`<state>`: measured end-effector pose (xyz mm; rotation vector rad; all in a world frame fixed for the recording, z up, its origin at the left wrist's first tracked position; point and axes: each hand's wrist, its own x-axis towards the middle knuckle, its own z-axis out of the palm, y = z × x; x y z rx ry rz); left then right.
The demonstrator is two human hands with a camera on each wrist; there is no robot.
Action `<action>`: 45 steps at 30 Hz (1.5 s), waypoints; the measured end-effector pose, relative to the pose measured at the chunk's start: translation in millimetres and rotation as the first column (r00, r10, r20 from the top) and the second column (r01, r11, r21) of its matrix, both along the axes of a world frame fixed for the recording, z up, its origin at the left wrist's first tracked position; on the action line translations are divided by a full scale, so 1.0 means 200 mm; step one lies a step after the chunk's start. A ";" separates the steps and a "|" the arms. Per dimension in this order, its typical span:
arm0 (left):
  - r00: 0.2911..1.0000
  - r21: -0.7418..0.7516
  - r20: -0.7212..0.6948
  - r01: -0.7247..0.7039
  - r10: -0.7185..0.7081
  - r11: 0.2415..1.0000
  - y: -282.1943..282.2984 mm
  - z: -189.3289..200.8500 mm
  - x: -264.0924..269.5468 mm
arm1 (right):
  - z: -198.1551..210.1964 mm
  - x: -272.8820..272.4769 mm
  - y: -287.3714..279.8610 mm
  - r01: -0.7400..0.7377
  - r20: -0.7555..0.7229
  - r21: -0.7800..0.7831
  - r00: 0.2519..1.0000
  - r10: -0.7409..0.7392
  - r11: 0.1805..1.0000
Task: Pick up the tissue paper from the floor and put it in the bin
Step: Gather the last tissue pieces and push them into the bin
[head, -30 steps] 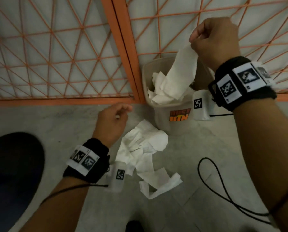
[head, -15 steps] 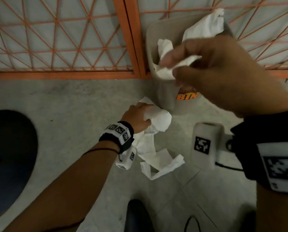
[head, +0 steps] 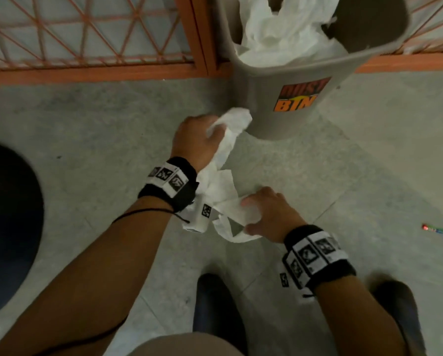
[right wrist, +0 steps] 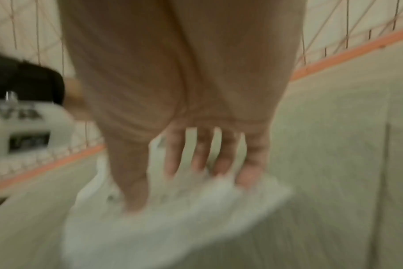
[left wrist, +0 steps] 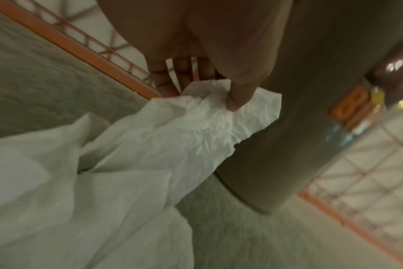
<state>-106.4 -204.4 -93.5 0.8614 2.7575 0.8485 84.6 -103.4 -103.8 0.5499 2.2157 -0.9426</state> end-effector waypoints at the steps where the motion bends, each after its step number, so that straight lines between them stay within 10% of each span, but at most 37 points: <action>1: 0.998 0.061 -0.002 -0.068 0.068 0.996 -0.03 0.04 0.00 | -0.04 0.03 -0.04 0.046 -0.065 0.069 0.997 -0.041 0.997; 8: 0.934 0.416 0.193 -0.355 0.300 0.837 -0.27 0.30 0.04 | -0.15 0.10 -0.13 0.153 -0.324 0.191 0.942 -0.085 0.969; 16: 0.998 0.618 0.025 -0.057 0.053 0.784 -0.24 0.80 0.13 | -0.01 0.05 0.10 0.243 -0.163 -0.130 0.951 -0.262 0.961; 23: 0.971 0.535 -0.240 0.150 -0.020 0.832 0.14 1.20 0.04 | 0.59 -0.11 0.32 0.176 -0.241 -0.317 0.936 -0.258 0.932; 28: 0.958 0.595 -0.281 0.222 -0.060 0.773 0.43 1.23 -0.04 | 1.07 -0.13 0.47 0.184 -0.554 -0.391 0.735 -0.391 0.902; 32: 0.939 0.105 -0.232 0.284 -0.255 0.953 0.52 1.11 -0.10 | 1.32 -0.17 0.61 0.263 -0.771 -0.331 0.478 -0.420 0.906; 36: 0.906 -0.124 -0.047 0.413 -0.421 0.902 0.45 1.01 -0.03 | 1.39 -0.30 0.71 0.343 -0.876 -0.261 0.310 -0.371 0.902; 42: 0.990 0.230 -0.057 0.138 -0.128 0.963 0.12 0.98 0.03 | 1.23 -0.62 0.74 0.453 -0.818 0.001 0.513 -0.260 0.892; 45: 0.999 0.127 0.037 -0.038 0.034 0.991 -0.09 0.79 0.03 | 1.14 -0.69 0.69 0.345 -0.673 0.223 0.731 -0.112 0.912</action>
